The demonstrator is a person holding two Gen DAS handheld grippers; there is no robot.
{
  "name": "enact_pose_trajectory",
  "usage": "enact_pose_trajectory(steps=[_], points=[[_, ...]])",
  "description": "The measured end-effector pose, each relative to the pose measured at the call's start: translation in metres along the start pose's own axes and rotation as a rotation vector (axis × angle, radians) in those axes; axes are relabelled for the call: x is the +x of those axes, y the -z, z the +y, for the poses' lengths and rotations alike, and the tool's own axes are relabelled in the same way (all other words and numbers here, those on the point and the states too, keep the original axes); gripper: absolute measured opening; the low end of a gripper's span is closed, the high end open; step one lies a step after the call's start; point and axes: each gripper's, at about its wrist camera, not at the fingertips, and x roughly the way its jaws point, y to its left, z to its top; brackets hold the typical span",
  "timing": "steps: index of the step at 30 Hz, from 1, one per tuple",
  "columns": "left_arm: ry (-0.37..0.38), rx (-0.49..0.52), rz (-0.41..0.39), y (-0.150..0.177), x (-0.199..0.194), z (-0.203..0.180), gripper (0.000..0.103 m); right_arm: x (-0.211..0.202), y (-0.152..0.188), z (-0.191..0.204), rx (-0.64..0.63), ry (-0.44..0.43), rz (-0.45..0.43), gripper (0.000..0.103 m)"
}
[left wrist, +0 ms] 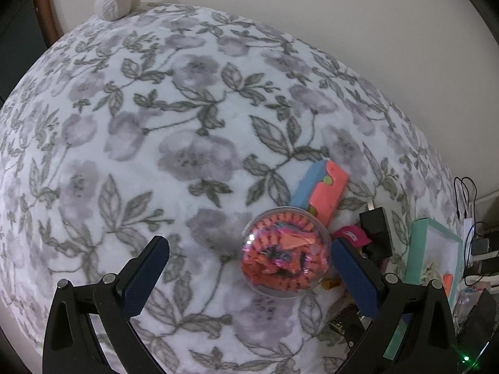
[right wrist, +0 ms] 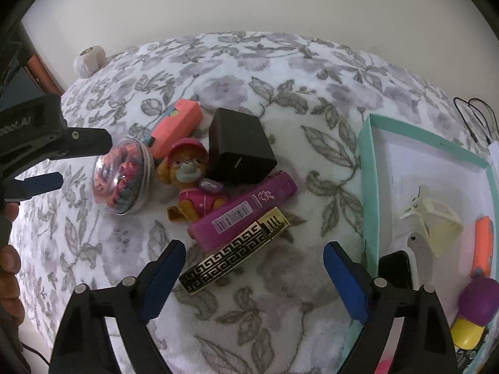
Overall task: Organize rigid objects
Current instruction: 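Grasp the clear orange-filled ball with the left tool while the right tool grasps the black-gold bar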
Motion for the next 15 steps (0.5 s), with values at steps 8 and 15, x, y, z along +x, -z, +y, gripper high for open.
enact_pose_trajectory(steps=[8,15], points=[[-0.067,0.079,0.012,0.007,0.021,-0.023,0.103,0.004,0.001,-0.003,-0.016,0.013,0.032,0.082],[-0.105,0.072,0.003,0.007,0.027,-0.026,0.103,0.002,0.005,-0.004,-0.062,0.040,0.071,0.066]])
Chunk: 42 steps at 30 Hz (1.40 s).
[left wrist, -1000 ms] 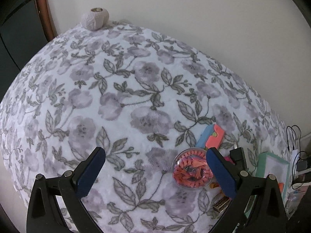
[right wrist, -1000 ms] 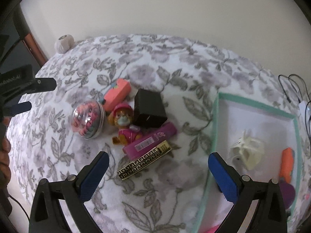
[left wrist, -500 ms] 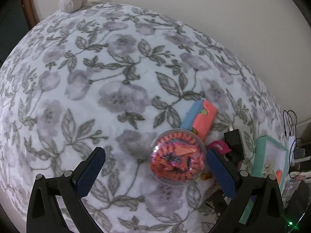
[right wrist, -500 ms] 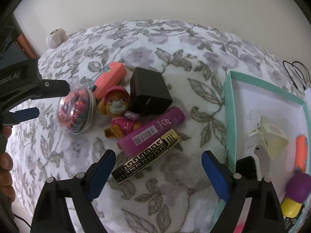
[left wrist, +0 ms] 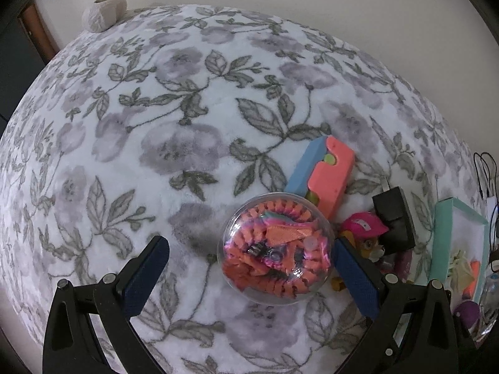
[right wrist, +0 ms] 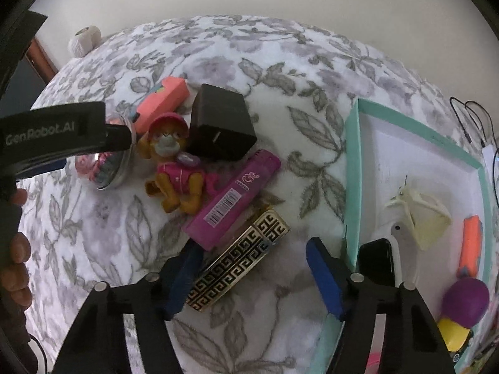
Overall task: Organize rigid objects
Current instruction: 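Grasp the clear orange-filled ball with the left tool while the right tool grasps the black-gold bar, then carry the ball with the left tool while the right tool carries the bar, both releasing into the tray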
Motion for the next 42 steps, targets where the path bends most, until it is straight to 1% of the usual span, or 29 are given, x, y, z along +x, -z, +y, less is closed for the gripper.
enact_pose_trajectory(steps=[2,7,8,10,13,14,17,22,23,25,26,33,37,42], points=[[0.011,-0.017,-0.002,0.000,0.000,0.003,0.103,0.002,0.000,0.003,-0.010,0.010,-0.001,0.064],[0.033,-0.025,-0.019,0.003,0.003,0.007,0.101,0.003,0.001,0.006,-0.008,0.022,-0.017,0.064],[0.044,-0.030,-0.023,0.003,0.004,0.008,0.098,0.003,0.001,0.007,-0.008,0.023,-0.018,0.064],[0.064,-0.032,-0.024,0.004,0.005,0.007,0.080,0.003,0.000,0.009,-0.018,0.024,-0.018,0.063],[0.051,-0.007,0.003,0.004,0.007,0.001,0.074,0.000,0.002,0.011,-0.028,0.007,-0.007,0.052],[0.046,0.003,0.011,0.004,0.009,-0.001,0.073,-0.001,0.002,0.009,-0.030,0.001,-0.003,0.046],[0.038,0.012,0.011,0.004,0.008,-0.003,0.073,-0.003,0.002,0.004,-0.034,-0.011,0.003,0.037],[0.037,0.012,0.012,0.004,0.007,-0.005,0.072,-0.003,0.002,0.002,-0.042,-0.018,0.000,0.035],[0.041,0.011,0.011,0.003,0.007,-0.004,0.072,-0.004,0.003,0.001,-0.043,-0.021,-0.002,0.031],[0.051,0.008,0.003,0.002,0.005,-0.005,0.072,-0.005,0.002,-0.001,-0.036,-0.040,-0.004,0.024],[0.054,0.006,0.000,0.001,0.006,-0.005,0.072,-0.005,0.002,-0.002,-0.031,-0.050,-0.004,0.023],[0.065,0.002,-0.040,0.003,-0.015,0.002,0.072,-0.006,0.001,-0.009,-0.026,-0.080,-0.005,0.023],[0.071,-0.002,-0.063,0.003,-0.026,0.004,0.072,-0.014,0.000,-0.016,-0.013,-0.102,-0.019,0.022],[0.086,-0.011,-0.098,0.000,-0.042,0.003,0.072,-0.025,-0.001,-0.018,-0.012,-0.102,-0.045,0.022]])
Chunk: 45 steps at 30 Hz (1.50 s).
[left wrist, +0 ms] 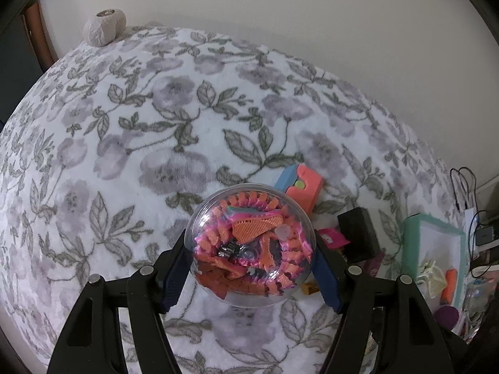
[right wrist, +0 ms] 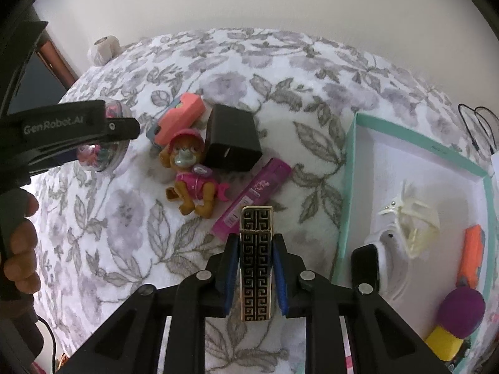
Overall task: Organize rigid objects
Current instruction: 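Carry the ball with the left tool while the right tool carries the bar, both releasing into the tray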
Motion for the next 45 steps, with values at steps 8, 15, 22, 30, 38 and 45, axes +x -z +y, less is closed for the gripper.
enact_pose_trajectory(steps=[8,15,22,30,38,45], points=[[0.024,0.000,-0.070,-0.009,-0.024,-0.007,0.072,-0.024,-0.005,-0.001,0.006,-0.019,-0.062,0.022],[0.046,0.008,-0.153,-0.014,-0.057,-0.011,0.072,-0.075,-0.014,-0.022,0.047,-0.012,-0.194,0.022],[0.071,0.056,-0.234,-0.013,-0.089,-0.027,0.072,-0.114,-0.014,-0.064,0.125,0.048,-0.276,0.022],[0.122,0.156,-0.280,0.003,-0.111,-0.072,0.072,-0.142,-0.002,-0.118,0.221,0.122,-0.322,0.022],[0.248,0.283,-0.230,0.029,-0.110,-0.134,0.072,-0.163,0.017,-0.175,0.328,0.189,-0.361,0.022],[0.251,0.418,-0.174,0.061,-0.094,-0.187,0.072,-0.152,0.026,-0.196,0.359,0.233,-0.342,0.022]])
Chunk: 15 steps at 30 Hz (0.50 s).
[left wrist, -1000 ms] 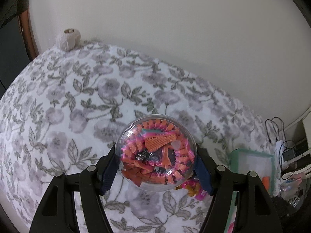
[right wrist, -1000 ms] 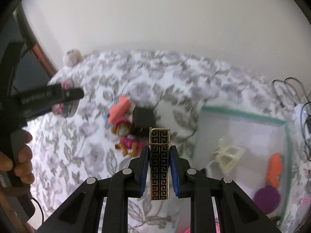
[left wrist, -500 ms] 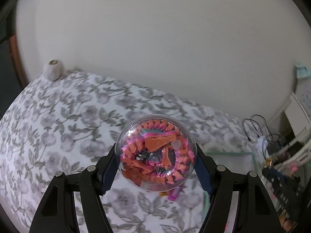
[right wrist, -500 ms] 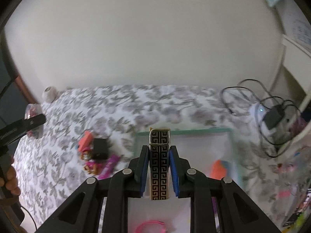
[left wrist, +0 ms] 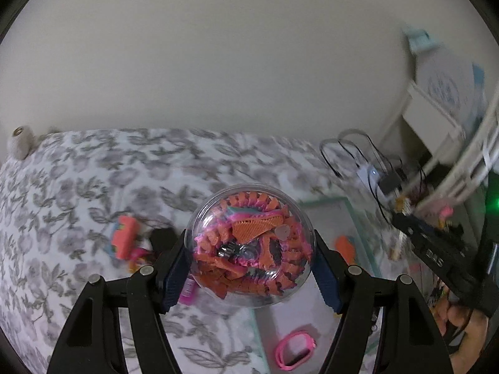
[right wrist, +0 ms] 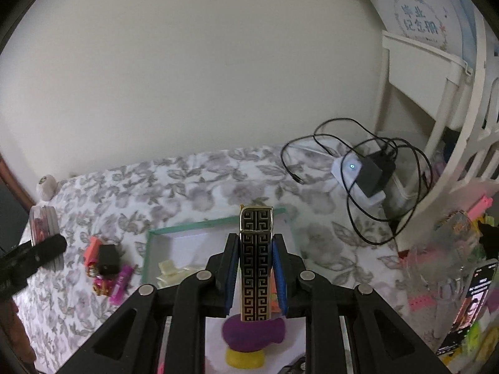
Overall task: Organize rigid objects
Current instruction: 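Carry the ball with the left tool while the right tool carries the bar, both releasing into the tray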
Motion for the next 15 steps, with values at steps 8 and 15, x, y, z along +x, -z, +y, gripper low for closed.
enact_pose_trajectory(steps=[8,15], points=[[-0.013,0.122,0.140,0.027,0.048,-0.050,0.072,0.027,0.010,0.002,-0.002,-0.013,0.051,0.022],[-0.012,0.169,0.222,0.045,0.077,-0.068,0.072,0.045,0.018,0.003,0.029,-0.065,0.087,0.022]])
